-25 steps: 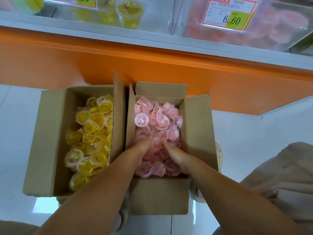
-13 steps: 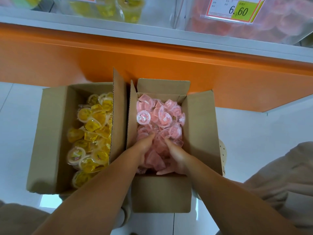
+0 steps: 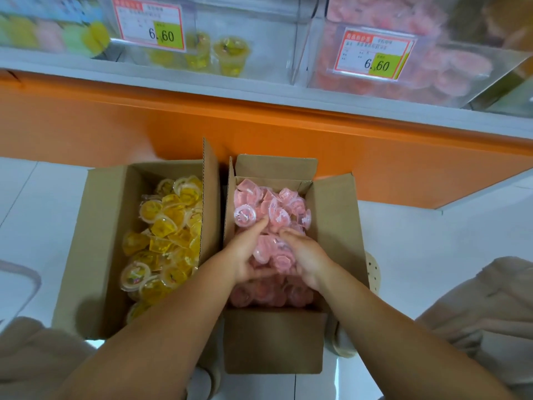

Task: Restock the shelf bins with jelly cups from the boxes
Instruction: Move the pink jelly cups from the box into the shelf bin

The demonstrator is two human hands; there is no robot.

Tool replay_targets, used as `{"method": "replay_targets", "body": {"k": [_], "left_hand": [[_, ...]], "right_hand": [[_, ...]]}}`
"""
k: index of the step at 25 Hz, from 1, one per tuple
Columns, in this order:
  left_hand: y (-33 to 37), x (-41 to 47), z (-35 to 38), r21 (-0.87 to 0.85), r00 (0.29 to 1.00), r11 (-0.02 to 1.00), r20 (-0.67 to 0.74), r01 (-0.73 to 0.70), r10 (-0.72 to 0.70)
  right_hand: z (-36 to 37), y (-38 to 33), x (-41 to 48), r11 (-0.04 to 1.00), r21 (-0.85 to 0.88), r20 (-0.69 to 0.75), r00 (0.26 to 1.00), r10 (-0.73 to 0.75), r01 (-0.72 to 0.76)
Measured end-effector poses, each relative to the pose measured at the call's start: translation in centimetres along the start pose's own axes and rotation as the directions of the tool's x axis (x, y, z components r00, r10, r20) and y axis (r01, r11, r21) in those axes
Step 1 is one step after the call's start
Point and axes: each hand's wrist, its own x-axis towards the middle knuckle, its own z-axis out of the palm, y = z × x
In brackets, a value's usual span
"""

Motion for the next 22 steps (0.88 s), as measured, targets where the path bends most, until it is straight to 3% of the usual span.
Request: {"method": "replay_targets", "body": {"k": [7, 12, 16, 22], "left_hand": [[3.9, -6.2, 1.2, -0.114, 0.973, 0.978, 0.133, -0.176, 0.191], [6.2, -11.3, 2.1, -0.149, 0.903, 0.936, 0.251, -0.319, 0.348], [8.6, -15.0, 3.3, -0.145, 0.839, 0.9, 0.326, -0.412, 0.436], [12.0, -20.1, 5.3, -0.257, 0.757, 0.853, 0.393, -0.454, 0.522]], "right_hand": [[-1.2, -6.8, -5.9, 0.97, -0.01, 0.044, 0.969, -0.243, 0.243], [-0.6, -11.0, -9.9, 0.91, -0.005, 0.089, 0.906, -0.413, 0.416], [-0.7, -15.3, -14.1, 0.916, 0.044, 0.206, 0.894, -0.398, 0.398], [-1.3, -20.9, -17.0, 0.942, 0.097, 0.131, 0.934, -0.333, 0.322]]}}
